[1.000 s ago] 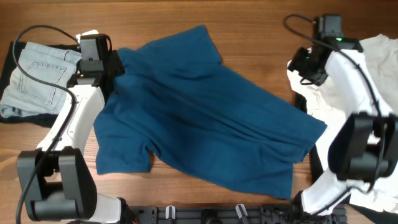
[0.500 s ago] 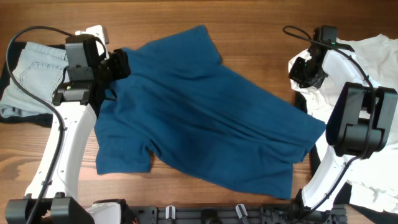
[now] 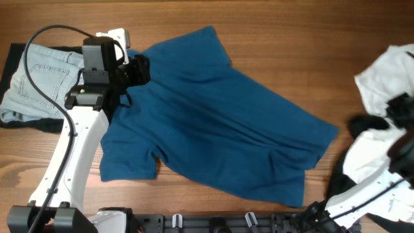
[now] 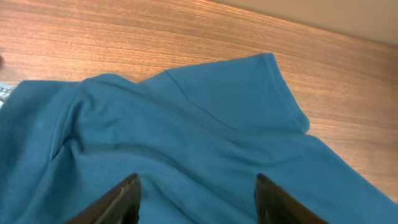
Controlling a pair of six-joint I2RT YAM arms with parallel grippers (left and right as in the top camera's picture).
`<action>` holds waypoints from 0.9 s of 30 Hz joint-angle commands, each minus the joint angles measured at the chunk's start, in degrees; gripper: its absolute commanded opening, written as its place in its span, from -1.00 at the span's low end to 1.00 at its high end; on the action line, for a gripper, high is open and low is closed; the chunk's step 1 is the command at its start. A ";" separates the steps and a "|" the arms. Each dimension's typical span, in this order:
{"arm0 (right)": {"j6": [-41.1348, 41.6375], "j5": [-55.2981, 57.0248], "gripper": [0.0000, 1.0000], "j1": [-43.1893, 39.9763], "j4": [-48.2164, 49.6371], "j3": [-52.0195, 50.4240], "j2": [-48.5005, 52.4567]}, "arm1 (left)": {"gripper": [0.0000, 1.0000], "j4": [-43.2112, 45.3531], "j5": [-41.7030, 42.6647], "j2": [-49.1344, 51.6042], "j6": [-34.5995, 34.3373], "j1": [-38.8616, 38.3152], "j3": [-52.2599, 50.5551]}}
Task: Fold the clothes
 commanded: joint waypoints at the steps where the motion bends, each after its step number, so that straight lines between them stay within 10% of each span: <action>1: -12.15 -22.71 -0.12 -0.20 2.34 1.49 -5.22 | 0.23 -0.02 0.72 -0.57 0.61 -1.05 0.11; 13: -16.68 -26.77 0.23 24.04 1.20 -0.98 -12.20 | 0.32 -0.44 0.70 0.35 0.63 -5.11 0.11; 19: -10.99 -19.12 -0.48 37.99 0.37 -4.96 -10.69 | -0.05 -1.18 1.16 0.74 2.40 -5.62 0.11; 27: 5.22 -15.98 -0.65 45.46 -3.78 -9.29 -7.72 | -0.24 -1.97 1.51 3.21 5.33 -7.93 0.11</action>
